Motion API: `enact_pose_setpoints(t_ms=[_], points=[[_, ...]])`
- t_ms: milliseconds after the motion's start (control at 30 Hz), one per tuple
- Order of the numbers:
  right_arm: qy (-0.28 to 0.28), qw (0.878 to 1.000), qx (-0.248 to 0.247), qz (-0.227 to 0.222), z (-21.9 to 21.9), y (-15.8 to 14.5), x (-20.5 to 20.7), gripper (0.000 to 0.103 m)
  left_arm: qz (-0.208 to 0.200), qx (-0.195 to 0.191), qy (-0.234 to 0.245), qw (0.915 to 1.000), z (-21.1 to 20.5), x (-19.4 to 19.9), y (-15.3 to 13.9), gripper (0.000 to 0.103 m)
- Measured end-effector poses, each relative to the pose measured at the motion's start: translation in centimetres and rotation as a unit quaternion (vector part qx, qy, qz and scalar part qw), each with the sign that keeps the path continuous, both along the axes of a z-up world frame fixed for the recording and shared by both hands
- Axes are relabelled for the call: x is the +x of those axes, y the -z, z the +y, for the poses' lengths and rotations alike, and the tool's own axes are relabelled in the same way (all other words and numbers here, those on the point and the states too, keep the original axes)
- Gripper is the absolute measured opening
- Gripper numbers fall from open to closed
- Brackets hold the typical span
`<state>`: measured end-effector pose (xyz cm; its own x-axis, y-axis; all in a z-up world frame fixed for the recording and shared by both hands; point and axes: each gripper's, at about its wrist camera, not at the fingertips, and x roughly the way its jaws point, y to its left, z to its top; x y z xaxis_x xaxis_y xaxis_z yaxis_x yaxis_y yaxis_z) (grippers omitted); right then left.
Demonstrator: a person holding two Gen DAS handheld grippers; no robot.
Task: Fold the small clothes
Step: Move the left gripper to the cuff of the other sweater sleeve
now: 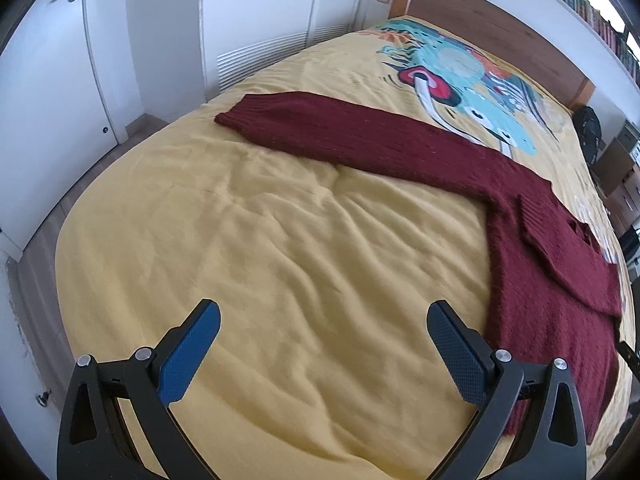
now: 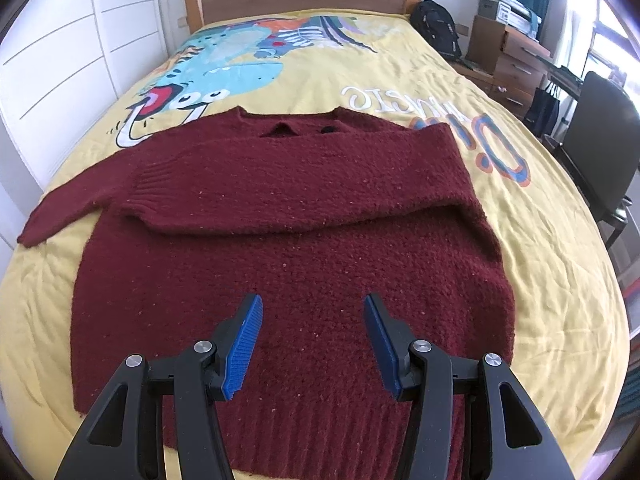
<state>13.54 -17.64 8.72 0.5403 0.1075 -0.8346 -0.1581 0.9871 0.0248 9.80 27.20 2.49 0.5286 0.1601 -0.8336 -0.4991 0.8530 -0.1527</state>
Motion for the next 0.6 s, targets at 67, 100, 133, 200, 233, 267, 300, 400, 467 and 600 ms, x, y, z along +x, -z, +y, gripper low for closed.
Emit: enact_pose_setpoints(t_ms=[67, 100, 133, 200, 233, 267, 300, 400, 467, 600], points=[[0.000, 1.000, -0.001, 0.002, 0.0, 0.2, 0.1, 0.055, 0.002, 0.000, -0.008, 1.0000, 0.7, 0.1, 0.3, 0.102], [-0.001, 1.000, -0.002, 0.003, 0.1, 0.3, 0.2, 0.055, 0.002, -0.001, -0.010, 1.0000, 1.0, 0.2, 0.3, 0.102], [-0.001, 1.000, -0.002, 0.004, 0.2, 0.5, 0.2, 0.055, 0.002, -0.001, -0.011, 0.9999, 1.2, 0.3, 0.4, 0.102], [-0.003, 1.000, -0.003, 0.006, 0.4, 0.8, 0.2, 0.055, 0.004, -0.001, -0.014, 0.9999, 1.7, 0.6, 0.5, 0.102], [-0.004, 1.000, -0.003, 0.007, 0.4, 0.8, 0.2, 0.055, 0.005, -0.001, -0.015, 0.9999, 1.9, 0.7, 0.6, 0.102], [-0.005, 1.000, -0.003, 0.007, 0.5, 0.9, 0.3, 0.055, 0.006, -0.001, -0.016, 0.9999, 2.2, 0.9, 0.7, 0.102], [-0.005, 1.000, -0.003, 0.008, 0.6, 1.0, 0.3, 0.055, 0.007, -0.001, -0.017, 0.9998, 2.3, 1.0, 0.8, 0.102], [-0.006, 1.000, -0.004, 0.007, 0.7, 1.1, 0.5, 0.055, 0.010, -0.003, -0.024, 0.9997, 2.9, 1.4, 1.2, 0.102], [-0.006, 1.000, -0.004, 0.007, 0.7, 1.1, 0.5, 0.055, 0.012, -0.005, -0.029, 0.9995, 3.4, 1.6, 1.4, 0.102], [-0.005, 1.000, -0.004, 0.006, 0.7, 1.2, 0.7, 0.055, 0.014, -0.007, -0.037, 0.9992, 4.1, 1.9, 1.7, 0.102]])
